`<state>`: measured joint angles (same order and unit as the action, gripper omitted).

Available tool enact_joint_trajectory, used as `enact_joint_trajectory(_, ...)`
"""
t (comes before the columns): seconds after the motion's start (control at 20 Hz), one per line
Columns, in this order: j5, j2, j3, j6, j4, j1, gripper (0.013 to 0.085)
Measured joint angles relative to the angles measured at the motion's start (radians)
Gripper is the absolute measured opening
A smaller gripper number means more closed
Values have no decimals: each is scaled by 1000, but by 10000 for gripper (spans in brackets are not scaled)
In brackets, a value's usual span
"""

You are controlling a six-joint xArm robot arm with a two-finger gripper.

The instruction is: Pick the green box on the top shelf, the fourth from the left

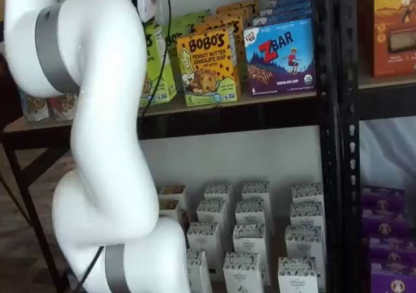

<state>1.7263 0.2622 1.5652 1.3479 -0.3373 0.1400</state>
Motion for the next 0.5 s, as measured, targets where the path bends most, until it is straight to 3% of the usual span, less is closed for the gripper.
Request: enact_joint_trajectory(0.5, 45, 93, -42, 1, -5, -20, 250)
